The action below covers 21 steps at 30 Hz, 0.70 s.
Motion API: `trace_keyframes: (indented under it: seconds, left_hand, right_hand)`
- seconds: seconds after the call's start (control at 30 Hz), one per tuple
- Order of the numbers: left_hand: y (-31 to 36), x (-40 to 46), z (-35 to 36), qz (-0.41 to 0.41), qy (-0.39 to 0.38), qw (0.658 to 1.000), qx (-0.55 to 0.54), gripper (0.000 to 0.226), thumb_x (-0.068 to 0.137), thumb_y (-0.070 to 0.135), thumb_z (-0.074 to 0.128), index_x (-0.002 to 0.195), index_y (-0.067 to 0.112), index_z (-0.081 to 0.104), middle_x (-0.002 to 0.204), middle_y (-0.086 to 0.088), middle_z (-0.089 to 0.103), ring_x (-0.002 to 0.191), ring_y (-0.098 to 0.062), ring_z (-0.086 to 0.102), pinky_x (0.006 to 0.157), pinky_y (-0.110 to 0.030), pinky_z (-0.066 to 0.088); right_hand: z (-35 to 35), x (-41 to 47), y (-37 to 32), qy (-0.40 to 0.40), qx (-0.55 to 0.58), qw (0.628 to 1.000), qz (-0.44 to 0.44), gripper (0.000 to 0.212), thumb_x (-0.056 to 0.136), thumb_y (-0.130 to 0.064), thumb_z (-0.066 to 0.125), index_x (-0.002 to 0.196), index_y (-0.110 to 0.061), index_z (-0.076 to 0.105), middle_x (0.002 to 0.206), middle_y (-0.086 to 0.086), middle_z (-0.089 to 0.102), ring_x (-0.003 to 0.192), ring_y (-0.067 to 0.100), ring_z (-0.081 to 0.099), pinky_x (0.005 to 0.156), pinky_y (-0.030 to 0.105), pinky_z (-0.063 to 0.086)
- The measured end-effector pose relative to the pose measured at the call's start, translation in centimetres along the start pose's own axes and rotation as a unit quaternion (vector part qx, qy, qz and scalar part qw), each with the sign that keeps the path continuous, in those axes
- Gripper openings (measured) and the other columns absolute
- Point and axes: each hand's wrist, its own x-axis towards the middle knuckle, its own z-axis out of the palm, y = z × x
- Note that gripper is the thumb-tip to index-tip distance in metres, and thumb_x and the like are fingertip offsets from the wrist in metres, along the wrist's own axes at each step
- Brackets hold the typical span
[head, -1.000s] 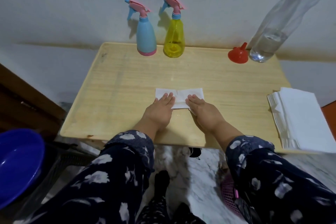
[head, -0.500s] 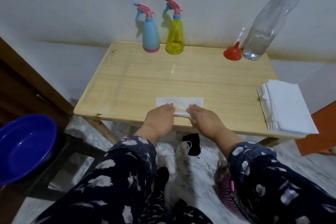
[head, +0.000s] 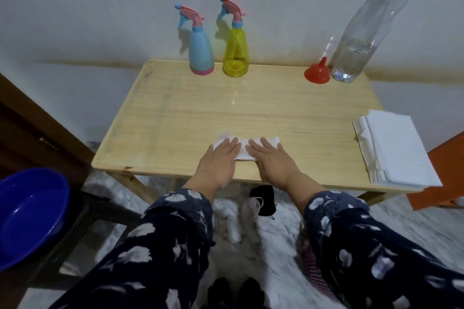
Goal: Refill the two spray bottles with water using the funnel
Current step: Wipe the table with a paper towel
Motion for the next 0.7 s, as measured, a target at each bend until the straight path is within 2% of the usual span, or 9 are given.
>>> trace_keyframes:
  seconds: [0.17,0.23,0.3,0.37,0.4,0.43,0.5,0.6,0.7]
  left_hand:
    - [0.5,-1.7,1.0,0.017,0.04,0.998,-0.046,0.054,0.105,0.015,0.027,0.156,0.018,0.012,0.164,0.005,0.004,0.15,-0.011,0.003,0.12,-0.031,0.012]
    - [0.8,-2.9,1.2,0.023,0.057,0.996,-0.062,0.052,0.104,0.017,0.029,0.155,0.018,0.02,0.163,0.005,0.012,0.149,-0.01,0.009,0.117,-0.03,0.021]
    - [1.0,-3.7,0.8,0.028,0.062,0.996,-0.064,0.047,0.102,0.02,0.032,0.149,0.018,0.037,0.158,0.003,0.029,0.145,-0.013,0.026,0.111,-0.034,0.035]
    - [1.3,-3.5,-0.4,0.034,0.06,0.997,-0.046,0.037,0.099,0.023,0.035,0.126,0.016,0.059,0.138,-0.002,0.053,0.124,-0.021,0.052,0.088,-0.035,0.049]
    - [1.5,-3.1,-1.1,0.039,0.062,0.997,-0.038,0.033,0.097,0.024,0.036,0.112,0.015,0.064,0.125,-0.004,0.059,0.109,-0.024,0.058,0.076,-0.033,0.048]
    - [1.7,-2.6,-1.8,0.043,0.066,0.996,-0.037,0.032,0.096,0.024,0.036,0.103,0.013,0.066,0.117,-0.006,0.061,0.1,-0.026,0.06,0.07,-0.031,0.045]
    - [2.2,-1.4,-3.2,0.051,0.08,0.994,-0.045,0.032,0.096,0.023,0.038,0.105,0.013,0.067,0.123,-0.007,0.061,0.102,-0.027,0.059,0.075,-0.032,0.047]
    - [2.5,0.8,-5.1,0.063,0.094,0.992,-0.052,0.035,0.098,0.022,0.038,0.123,0.011,0.061,0.143,-0.007,0.049,0.125,-0.025,0.05,0.095,-0.037,0.046]
    - [2.7,3.9,-6.4,0.09,0.116,0.987,-0.061,0.036,0.101,0.017,0.037,0.133,0.008,0.051,0.146,-0.005,0.042,0.138,-0.021,0.038,0.1,-0.037,0.043]
  right_hand:
    - [1.0,-1.7,-0.8,0.046,0.066,0.997,0.002,0.053,0.101,-0.006,0.034,0.151,-0.021,0.024,0.16,-0.001,0.015,0.149,0.018,0.009,0.12,0.036,0.005]
    - [0.9,-3.0,-1.6,0.042,0.084,0.996,0.002,0.053,0.1,-0.002,0.033,0.15,-0.017,0.028,0.16,0.002,0.017,0.149,0.018,0.013,0.121,0.035,0.013]
    - [0.5,-4.3,-2.2,0.045,0.086,0.995,0.011,0.052,0.097,-0.001,0.036,0.146,-0.015,0.037,0.157,0.004,0.026,0.146,0.019,0.024,0.115,0.036,0.03]
    - [-0.2,-5.1,-2.4,0.058,0.068,0.995,0.03,0.045,0.094,-0.007,0.039,0.137,-0.015,0.05,0.145,0.008,0.048,0.132,0.025,0.047,0.099,0.038,0.045]
    - [-0.6,-5.2,-2.3,0.07,0.059,0.995,0.039,0.041,0.093,-0.009,0.041,0.13,-0.014,0.056,0.133,0.01,0.059,0.118,0.029,0.057,0.089,0.038,0.049]
    - [-1.2,-5.3,-2.1,0.084,0.057,0.994,0.045,0.037,0.092,-0.01,0.043,0.125,-0.014,0.06,0.121,0.011,0.066,0.106,0.032,0.062,0.081,0.038,0.05]
    - [-2.3,-5.1,-1.3,0.116,0.071,0.989,0.053,0.035,0.092,-0.009,0.045,0.123,-0.013,0.061,0.116,0.012,0.067,0.1,0.035,0.063,0.076,0.038,0.049]
    - [-3.9,-4.0,1.1,0.139,0.083,0.985,0.065,0.042,0.093,-0.005,0.044,0.133,-0.013,0.055,0.139,0.015,0.053,0.126,0.03,0.053,0.096,0.039,0.047]
    - [-5.6,-2.7,3.9,0.135,0.073,0.985,0.074,0.047,0.094,-0.003,0.04,0.138,-0.015,0.049,0.148,0.011,0.044,0.137,0.024,0.042,0.104,0.039,0.042]
